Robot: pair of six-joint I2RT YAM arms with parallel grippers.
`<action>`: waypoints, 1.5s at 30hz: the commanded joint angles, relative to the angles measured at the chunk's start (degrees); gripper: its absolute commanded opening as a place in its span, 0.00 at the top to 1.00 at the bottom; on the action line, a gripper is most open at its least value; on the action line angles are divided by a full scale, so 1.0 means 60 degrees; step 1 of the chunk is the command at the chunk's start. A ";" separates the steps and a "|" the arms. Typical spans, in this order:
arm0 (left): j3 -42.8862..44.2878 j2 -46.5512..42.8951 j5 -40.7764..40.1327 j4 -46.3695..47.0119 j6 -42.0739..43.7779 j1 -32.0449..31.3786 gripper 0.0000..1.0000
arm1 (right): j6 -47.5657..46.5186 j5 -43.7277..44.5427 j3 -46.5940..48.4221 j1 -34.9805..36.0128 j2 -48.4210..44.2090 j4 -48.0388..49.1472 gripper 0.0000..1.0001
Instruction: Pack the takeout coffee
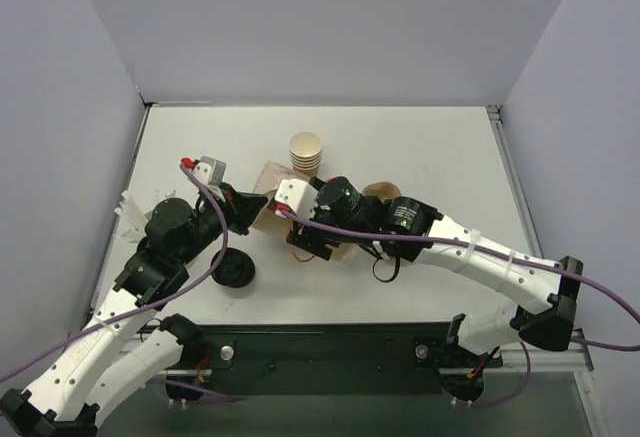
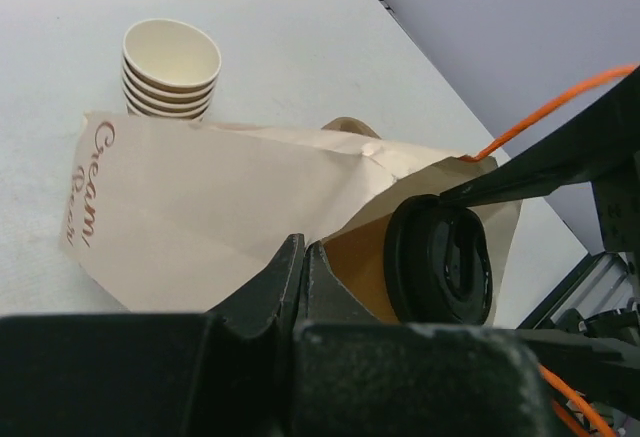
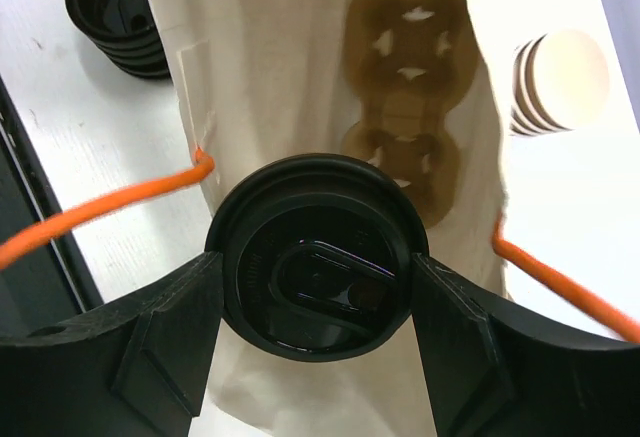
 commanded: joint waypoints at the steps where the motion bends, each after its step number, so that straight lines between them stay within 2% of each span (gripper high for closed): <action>1: -0.0547 -0.0591 0.0273 0.0332 -0.0078 -0.0049 1.00 | -0.0696 0.0188 -0.1386 -0.0030 -0.0564 0.1037 0.50; 6: -0.0753 -0.0797 0.0319 0.0127 -0.0165 -0.0049 1.00 | -0.1606 0.0114 -0.2723 -0.0030 -0.1312 0.2795 0.50; 14: -0.0315 -0.0519 0.0054 -0.0268 -0.0531 -0.0034 1.00 | -0.2309 0.0553 -0.2753 0.0014 -0.1590 0.3660 0.49; 21: -0.0095 -0.0490 -0.0005 -0.0459 -0.1001 -0.0034 1.00 | -0.3188 0.0030 -0.3411 -0.0029 -0.1752 0.4466 0.48; 24: -0.0080 -0.0548 0.0039 -0.0621 -0.0782 -0.0034 1.00 | -0.3583 -0.0745 -0.3471 -0.0365 -0.1548 0.4570 0.48; 31: 0.0008 -0.0695 -0.0502 -0.1278 -0.0488 -0.0019 1.00 | -0.4359 -0.1555 -0.3354 -0.1099 -0.0831 0.4994 0.48; 41: 0.0183 -0.0724 -0.2039 -0.2392 -0.0853 -0.0005 1.00 | -0.5195 -0.1776 -0.3120 -0.0763 -0.0156 0.4819 0.49; 42: 0.0228 -0.0695 -0.2070 -0.2524 -0.0854 -0.0005 0.96 | -0.5152 -0.1674 -0.3134 -0.0574 -0.0141 0.4804 0.49; 45: 0.0184 -0.0709 -0.2026 -0.2803 -0.0825 -0.0005 0.71 | -0.4991 -0.1337 -0.3076 -0.0367 -0.0053 0.4716 0.49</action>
